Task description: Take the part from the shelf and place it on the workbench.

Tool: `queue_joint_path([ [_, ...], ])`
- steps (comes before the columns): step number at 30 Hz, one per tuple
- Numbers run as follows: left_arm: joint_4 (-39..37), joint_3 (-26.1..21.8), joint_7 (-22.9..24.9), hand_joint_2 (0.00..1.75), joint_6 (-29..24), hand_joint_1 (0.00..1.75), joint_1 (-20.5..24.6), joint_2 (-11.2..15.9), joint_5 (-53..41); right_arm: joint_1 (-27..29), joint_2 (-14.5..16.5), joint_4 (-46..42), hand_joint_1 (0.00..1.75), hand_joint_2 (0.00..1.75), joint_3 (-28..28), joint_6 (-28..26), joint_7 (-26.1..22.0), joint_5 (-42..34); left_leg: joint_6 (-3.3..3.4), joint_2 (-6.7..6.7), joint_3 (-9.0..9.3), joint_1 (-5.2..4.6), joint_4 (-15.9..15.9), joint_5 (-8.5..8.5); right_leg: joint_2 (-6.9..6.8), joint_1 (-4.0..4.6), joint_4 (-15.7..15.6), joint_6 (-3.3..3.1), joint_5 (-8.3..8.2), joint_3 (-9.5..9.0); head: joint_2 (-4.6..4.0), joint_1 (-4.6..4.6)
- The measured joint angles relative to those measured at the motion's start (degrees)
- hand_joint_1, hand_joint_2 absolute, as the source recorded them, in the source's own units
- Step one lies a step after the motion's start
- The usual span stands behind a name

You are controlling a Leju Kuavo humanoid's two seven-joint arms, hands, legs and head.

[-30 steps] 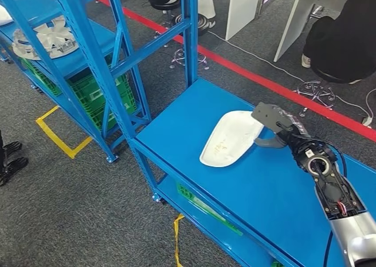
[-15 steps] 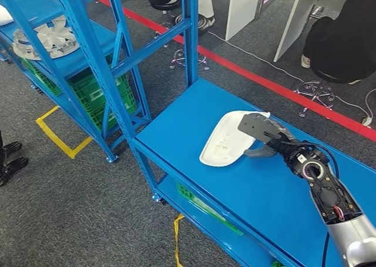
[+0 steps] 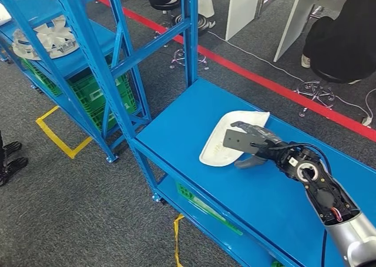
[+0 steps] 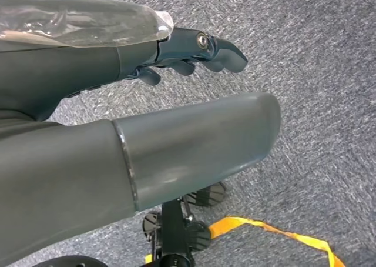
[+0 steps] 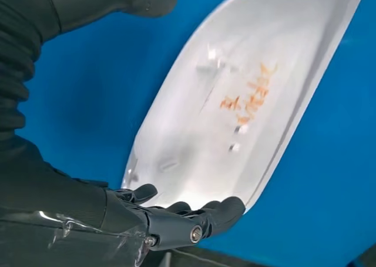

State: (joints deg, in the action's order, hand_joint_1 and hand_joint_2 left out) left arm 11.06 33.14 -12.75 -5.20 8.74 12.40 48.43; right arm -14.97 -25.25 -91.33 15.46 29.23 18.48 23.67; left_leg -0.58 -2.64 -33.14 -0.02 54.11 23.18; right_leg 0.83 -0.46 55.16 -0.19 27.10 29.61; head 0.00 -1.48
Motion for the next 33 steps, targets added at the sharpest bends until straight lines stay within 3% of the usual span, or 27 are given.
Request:
queue_joint_path([
  [6,0.0,0.2,0.0,0.0,0.3,0.0,0.0,0.4,0.1,0.0,-3.3,-2.1,0.0,1.75,1.5,4.1,0.4,-3.3,0.0,0.0,-0.01,-0.01,0.0,0.0,0.0,-0.02,0.0,0.0,0.0,0.0,0.0,-0.01],
  [13,0.0,0.2,0.0,0.0,0.3,0.0,0.0,0.5,0.2,0.0,-4.3,-2.7,0.0,1.75,1.9,4.9,0.6,-3.8,0.01,0.0,0.0,-0.01,0.0,0.0,0.0,-0.03,0.0,0.0,0.0,0.0,0.0,-0.01],
  [17,0.0,0.2,0.0,0.0,0.4,0.0,-0.3,0.9,0.8,0.9,-8.7,-5.9,0.0,1.75,2.4,7.8,3.8,-7.3,0.01,0.0,0.0,-0.01,0.0,0.0,0.0,-0.03,0.0,0.0,0.0,0.01,0.0,0.0],
  [23,0.0,0.2,0.0,0.0,0.4,0.0,-0.6,1.2,1.1,2.6,-12.2,-8.1,0.0,1.75,2.3,9.0,5.0,-9.0,0.03,0.01,0.0,-0.01,0.0,0.03,0.01,-0.03,0.0,0.0,0.0,0.02,0.0,0.04],
  [33,0.0,0.2,0.0,0.0,0.4,0.0,-0.8,1.4,1.3,3.5,-15.7,-9.1,0.0,1.75,1.9,9.2,5.1,-10.0,0.04,0.01,0.0,-0.01,0.0,0.03,0.01,-0.02,0.0,0.0,0.0,0.0,0.0,0.02],
])
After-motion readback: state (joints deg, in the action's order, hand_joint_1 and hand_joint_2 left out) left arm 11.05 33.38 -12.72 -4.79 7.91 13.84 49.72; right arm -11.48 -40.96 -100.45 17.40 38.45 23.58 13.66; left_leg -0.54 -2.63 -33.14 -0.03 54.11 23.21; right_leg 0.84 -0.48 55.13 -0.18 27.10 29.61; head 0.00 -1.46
